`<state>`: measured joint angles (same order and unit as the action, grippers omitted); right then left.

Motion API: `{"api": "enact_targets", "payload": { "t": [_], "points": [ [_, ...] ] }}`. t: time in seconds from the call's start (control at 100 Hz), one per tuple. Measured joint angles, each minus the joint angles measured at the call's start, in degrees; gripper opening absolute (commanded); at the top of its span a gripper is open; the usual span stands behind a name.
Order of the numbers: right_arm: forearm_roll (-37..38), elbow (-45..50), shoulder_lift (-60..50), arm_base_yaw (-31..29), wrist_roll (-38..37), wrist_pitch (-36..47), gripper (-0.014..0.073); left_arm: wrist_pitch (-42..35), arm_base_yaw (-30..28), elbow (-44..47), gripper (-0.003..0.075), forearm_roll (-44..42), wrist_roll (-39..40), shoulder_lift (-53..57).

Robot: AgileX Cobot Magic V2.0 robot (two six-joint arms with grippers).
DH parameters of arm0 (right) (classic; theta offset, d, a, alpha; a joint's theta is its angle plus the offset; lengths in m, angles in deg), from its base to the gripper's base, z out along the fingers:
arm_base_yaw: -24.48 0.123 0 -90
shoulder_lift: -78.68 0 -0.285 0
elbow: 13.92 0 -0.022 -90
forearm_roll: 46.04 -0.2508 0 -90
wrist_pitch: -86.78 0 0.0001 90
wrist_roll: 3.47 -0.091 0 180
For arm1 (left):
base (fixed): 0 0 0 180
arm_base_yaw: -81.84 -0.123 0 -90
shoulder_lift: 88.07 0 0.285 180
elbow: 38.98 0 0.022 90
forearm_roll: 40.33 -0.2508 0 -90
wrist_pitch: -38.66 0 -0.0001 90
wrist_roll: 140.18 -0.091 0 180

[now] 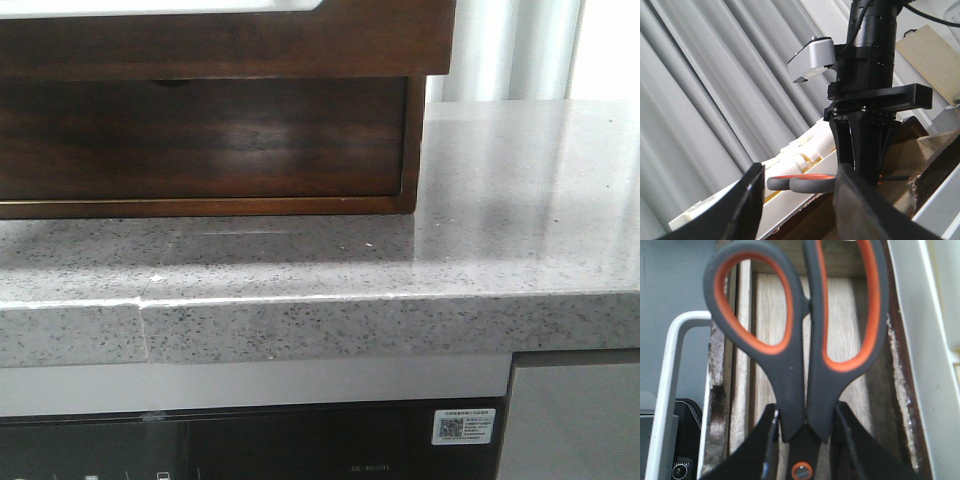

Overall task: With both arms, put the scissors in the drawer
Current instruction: 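Lower the scissors into the drawer and open the right gripper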

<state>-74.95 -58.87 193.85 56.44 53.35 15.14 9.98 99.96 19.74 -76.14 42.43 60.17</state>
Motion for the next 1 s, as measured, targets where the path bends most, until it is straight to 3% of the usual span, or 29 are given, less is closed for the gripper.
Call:
{"api": "enact_targets", "payload": {
  "t": [0.16,0.33,0.42,0.81,0.88,1.0],
  "points": [
    [-0.09,0.00,0.00,0.00,0.00,-0.25,-0.0083,0.00,0.00,0.00,0.0274,0.00,0.00,0.00],
    [-0.09,0.00,0.00,0.00,0.00,-0.25,0.0150,0.00,0.00,0.00,0.0274,0.00,0.00,0.00],
    [-0.09,0.00,0.00,0.00,0.00,-0.25,0.0198,0.00,0.00,0.00,0.0274,0.00,0.00,0.00],
    [-0.26,0.00,0.00,0.00,0.00,-0.25,0.0188,0.00,0.00,0.00,0.0274,0.00,0.00,0.00],
    [-0.26,0.00,0.00,0.00,-0.50,-0.25,0.0113,0.00,0.00,0.00,0.0274,0.00,0.00,0.00],
    [-0.35,0.10,-0.25,0.00,-1.74,-0.25,-0.0110,0.00,0.00,0.00,0.0274,0.00,0.00,0.00]
  ]
}}
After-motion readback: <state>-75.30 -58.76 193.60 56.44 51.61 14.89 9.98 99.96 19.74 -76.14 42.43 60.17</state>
